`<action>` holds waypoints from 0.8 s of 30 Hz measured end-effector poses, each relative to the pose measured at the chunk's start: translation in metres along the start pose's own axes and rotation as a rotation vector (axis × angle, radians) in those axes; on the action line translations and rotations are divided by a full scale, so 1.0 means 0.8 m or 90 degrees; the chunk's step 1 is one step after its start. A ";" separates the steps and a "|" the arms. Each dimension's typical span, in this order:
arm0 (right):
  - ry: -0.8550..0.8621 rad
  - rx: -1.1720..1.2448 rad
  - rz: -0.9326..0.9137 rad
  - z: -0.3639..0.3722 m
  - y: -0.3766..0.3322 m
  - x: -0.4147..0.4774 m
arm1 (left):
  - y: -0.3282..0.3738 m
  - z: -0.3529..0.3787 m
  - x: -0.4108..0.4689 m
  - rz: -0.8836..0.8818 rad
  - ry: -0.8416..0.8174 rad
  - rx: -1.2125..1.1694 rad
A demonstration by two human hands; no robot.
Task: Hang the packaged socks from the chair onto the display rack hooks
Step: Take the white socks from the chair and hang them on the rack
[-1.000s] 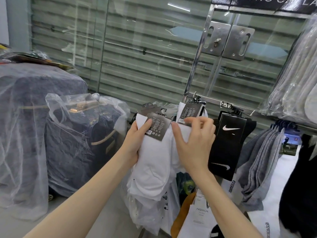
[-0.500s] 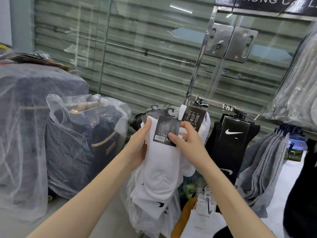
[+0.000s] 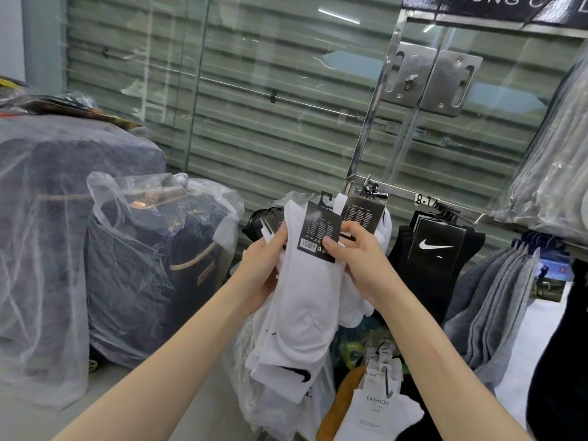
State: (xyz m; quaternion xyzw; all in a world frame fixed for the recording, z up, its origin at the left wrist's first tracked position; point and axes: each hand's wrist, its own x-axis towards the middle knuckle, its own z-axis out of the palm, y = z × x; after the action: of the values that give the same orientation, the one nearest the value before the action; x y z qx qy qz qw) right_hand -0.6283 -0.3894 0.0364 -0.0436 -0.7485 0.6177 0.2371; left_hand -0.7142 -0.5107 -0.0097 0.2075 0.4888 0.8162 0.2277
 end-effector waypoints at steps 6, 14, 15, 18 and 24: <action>-0.033 0.090 0.025 -0.004 -0.003 -0.001 | -0.002 0.003 -0.001 0.020 0.033 -0.058; -0.003 0.238 0.095 -0.029 0.002 0.006 | 0.006 0.003 0.003 0.038 0.111 -0.238; 0.008 0.226 0.089 -0.034 0.000 0.006 | 0.006 0.000 0.003 0.042 0.116 -0.257; 0.042 0.141 0.055 -0.045 -0.008 0.007 | 0.008 -0.011 0.002 0.049 0.129 -0.279; 0.101 -0.113 -0.013 -0.035 -0.020 0.017 | 0.011 -0.018 -0.003 0.035 0.124 -0.275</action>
State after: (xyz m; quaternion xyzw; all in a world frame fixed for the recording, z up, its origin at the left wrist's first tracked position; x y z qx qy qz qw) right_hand -0.6253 -0.3629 0.0593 -0.1059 -0.7796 0.5410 0.2973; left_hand -0.7218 -0.5257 -0.0083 0.0876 0.3167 0.9239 0.1960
